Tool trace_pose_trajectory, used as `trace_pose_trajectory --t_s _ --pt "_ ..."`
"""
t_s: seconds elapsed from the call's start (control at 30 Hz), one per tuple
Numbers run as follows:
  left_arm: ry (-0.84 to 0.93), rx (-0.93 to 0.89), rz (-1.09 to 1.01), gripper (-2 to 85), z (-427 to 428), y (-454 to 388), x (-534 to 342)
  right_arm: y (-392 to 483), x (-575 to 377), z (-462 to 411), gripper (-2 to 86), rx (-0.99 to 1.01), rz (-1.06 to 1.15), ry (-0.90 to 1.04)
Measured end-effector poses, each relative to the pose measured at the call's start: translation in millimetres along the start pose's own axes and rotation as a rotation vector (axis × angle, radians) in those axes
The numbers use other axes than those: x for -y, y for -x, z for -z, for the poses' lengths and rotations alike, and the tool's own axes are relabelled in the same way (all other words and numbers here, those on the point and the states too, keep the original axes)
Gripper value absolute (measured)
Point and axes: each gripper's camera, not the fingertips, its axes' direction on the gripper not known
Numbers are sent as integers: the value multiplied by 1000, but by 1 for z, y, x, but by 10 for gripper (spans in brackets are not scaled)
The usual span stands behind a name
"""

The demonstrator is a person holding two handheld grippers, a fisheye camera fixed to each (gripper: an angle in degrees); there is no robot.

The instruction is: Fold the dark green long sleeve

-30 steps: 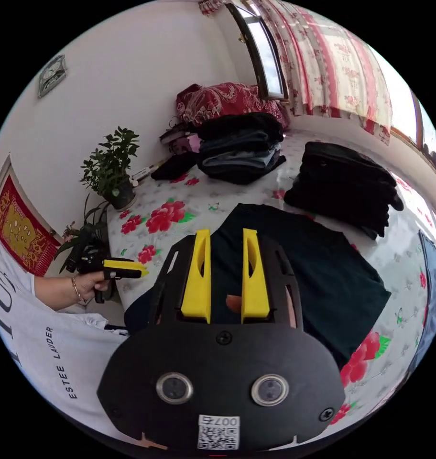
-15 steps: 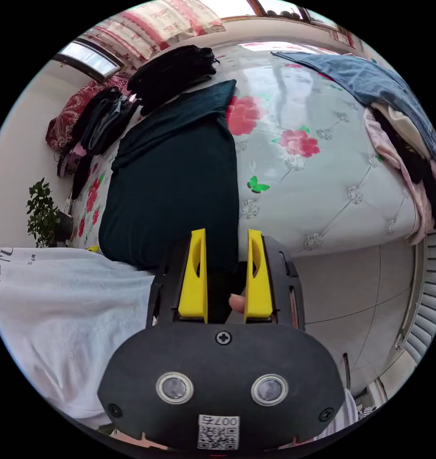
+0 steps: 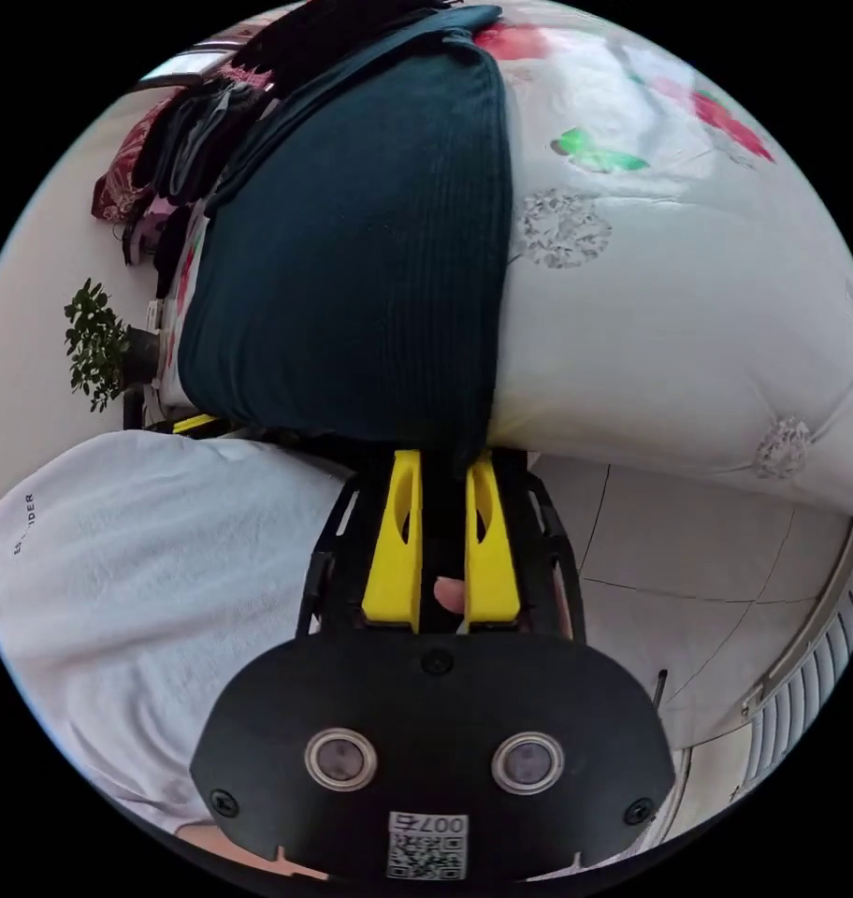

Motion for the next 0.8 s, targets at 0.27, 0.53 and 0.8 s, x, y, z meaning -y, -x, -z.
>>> trace_pose_trajectory --t_s 0.27,0.53,0.8 --pt "-411 -379 -81 -5 172 50 -40 -53 -24 162 0 384 219 -266" --pt "-753 -736 101 -5 220 139 -78 -94 -4 263 -3 718 272 -402" --pt "-743 -790 25 2 260 208 23 -112 73 332 -1 746 240 -459"
